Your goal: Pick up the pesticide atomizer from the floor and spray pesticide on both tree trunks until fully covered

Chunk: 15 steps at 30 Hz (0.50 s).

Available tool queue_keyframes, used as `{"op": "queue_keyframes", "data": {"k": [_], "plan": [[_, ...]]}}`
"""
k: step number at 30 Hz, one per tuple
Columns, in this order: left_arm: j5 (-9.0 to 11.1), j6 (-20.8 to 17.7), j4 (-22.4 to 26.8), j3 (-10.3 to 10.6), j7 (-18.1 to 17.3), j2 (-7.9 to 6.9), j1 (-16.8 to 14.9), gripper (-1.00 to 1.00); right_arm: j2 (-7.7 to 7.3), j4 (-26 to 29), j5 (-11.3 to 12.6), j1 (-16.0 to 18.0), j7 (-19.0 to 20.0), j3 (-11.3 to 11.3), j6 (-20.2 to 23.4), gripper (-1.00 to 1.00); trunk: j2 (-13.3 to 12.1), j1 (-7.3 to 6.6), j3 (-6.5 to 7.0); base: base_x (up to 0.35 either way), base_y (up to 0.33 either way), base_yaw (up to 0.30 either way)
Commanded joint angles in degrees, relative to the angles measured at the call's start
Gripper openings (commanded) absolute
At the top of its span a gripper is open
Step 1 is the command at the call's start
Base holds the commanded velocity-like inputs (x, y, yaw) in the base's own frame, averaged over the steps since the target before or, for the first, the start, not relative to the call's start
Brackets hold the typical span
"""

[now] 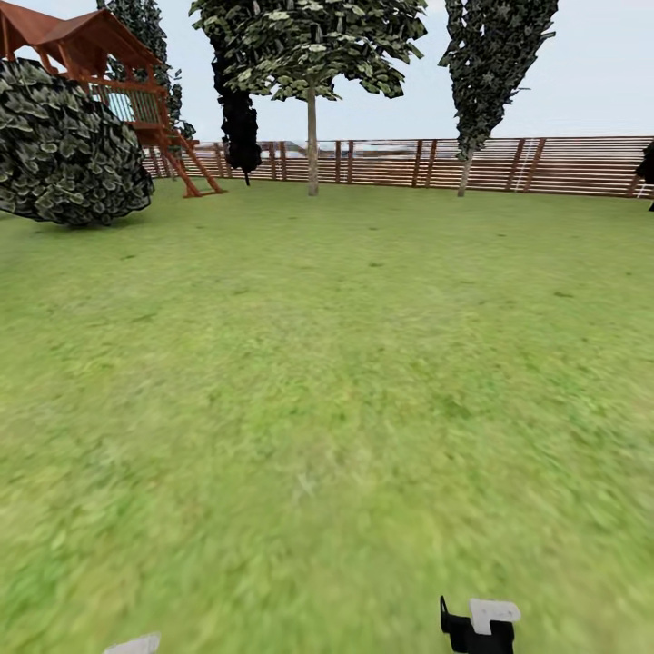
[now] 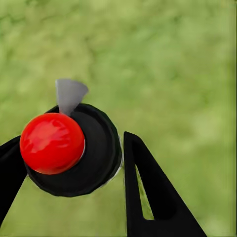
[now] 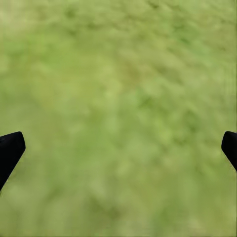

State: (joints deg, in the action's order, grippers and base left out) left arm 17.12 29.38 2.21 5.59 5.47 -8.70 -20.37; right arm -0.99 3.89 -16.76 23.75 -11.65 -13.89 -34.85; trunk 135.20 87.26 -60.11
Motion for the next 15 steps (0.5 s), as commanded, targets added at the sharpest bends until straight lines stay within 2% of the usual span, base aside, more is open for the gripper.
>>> {"op": "queue_keyframes", "data": {"k": [1,7,15], "plan": [[0.19,0.14,-0.01,0.52,0.33,0.00,-0.02,-1.00,0.01,-0.08,-0.58,0.01,-0.37,-0.26,-0.13,1.00,0.02,0.02,-0.05,0.340,0.000,0.000],[0.19,0.15,-0.01,0.48,0.33,-0.09,-0.02,-1.00,0.68,-2.34,-0.58,-0.10,-0.22,-0.26,0.09,1.00,0.02,0.02,-0.05,0.340,0.000,0.000],[0.19,0.15,-0.01,0.48,0.33,-0.09,-0.02,-1.00,0.98,-2.49,-0.64,-2.44,-0.29,-0.26,0.14,1.00,0.02,0.02,-0.05,0.340,0.000,0.000]]}}
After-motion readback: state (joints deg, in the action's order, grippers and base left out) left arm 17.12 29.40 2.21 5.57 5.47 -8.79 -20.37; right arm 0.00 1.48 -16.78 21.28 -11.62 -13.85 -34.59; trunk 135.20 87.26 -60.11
